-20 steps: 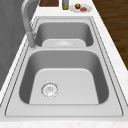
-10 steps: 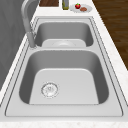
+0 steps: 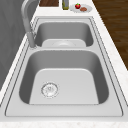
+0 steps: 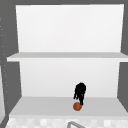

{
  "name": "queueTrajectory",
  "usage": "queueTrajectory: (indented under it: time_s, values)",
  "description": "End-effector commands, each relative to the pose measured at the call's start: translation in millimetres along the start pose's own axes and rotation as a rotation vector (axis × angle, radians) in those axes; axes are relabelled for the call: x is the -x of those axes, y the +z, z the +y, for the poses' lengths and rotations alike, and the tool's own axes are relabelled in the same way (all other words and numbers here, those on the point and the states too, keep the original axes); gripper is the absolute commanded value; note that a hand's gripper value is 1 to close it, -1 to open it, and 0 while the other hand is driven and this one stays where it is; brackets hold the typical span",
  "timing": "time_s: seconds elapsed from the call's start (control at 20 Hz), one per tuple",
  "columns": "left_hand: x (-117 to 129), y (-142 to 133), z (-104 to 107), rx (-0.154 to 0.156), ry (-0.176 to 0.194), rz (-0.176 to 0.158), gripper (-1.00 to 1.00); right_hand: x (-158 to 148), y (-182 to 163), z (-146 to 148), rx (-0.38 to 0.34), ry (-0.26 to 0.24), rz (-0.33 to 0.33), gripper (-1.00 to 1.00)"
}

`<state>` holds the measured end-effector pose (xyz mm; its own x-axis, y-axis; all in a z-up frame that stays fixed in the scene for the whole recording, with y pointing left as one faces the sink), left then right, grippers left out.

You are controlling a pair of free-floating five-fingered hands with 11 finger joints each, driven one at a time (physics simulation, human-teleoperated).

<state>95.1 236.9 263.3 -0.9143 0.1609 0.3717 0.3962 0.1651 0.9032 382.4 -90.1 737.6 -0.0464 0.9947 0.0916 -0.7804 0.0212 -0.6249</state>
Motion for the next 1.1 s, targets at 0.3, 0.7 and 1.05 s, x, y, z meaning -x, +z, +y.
queueTrajectory:
  time_s: [0.3, 0.7, 1.05]
  values:
    - [0, 0, 0, 0.0, 0.0, 0.0, 0.0, 7, -85, -26, -0.03, 0.054, -0.026, -1.0]
    - [0, 0, 0, 0.0, 0.0, 0.0, 0.0, 20, -139, -37, -0.024, 0.06, -0.068, -1.0]
    - [0, 0, 0, 0.0, 0.0, 0.0, 0.0, 23, -164, -37, -0.026, 0.054, -0.076, -1.0]
